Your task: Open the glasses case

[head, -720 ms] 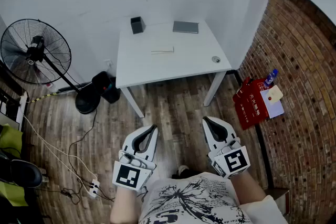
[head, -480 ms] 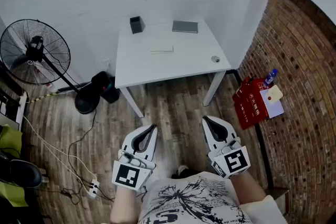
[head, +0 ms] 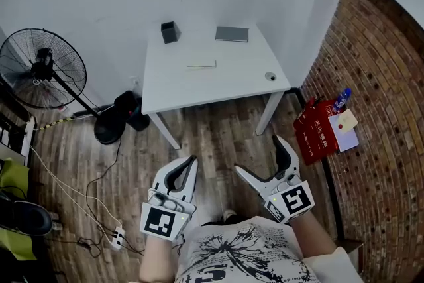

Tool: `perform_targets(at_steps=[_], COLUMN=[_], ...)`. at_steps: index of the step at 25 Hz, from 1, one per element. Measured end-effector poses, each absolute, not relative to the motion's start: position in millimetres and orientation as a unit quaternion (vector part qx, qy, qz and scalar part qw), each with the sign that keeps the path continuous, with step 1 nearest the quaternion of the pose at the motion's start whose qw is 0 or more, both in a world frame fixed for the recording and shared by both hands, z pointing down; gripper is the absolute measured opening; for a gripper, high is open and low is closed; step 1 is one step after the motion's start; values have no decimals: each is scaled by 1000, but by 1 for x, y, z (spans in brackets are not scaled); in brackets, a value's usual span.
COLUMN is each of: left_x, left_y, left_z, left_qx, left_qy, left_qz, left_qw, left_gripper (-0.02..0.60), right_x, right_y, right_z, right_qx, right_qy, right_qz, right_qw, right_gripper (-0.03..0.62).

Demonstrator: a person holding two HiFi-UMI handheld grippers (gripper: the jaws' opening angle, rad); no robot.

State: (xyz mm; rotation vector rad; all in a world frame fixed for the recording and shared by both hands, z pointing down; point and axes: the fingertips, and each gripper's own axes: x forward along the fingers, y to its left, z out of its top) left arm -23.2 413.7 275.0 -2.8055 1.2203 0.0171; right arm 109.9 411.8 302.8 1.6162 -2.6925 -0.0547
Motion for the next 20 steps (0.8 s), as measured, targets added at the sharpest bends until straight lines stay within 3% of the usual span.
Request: perform_targets(at_steps=[4, 13, 20], left_x=[-19, -43, -57], left_y=[404, 349, 245], left_z=[278, 288, 292], left_qx=[-910, -902, -908], left_qy=[414, 431, 417], left_qz=[3, -4, 3], left_qw=[36, 23, 28], left_gripper=[14, 14, 14], right_x=[122, 109, 91], right_y=[396, 330, 230], right_z=[297, 302, 313], right_qx=[521, 516, 524], right_qy=[-852, -856, -851], right_qz=[-47, -23, -16], right_qw=[-1, 7, 29], right_gripper=[575, 575, 572])
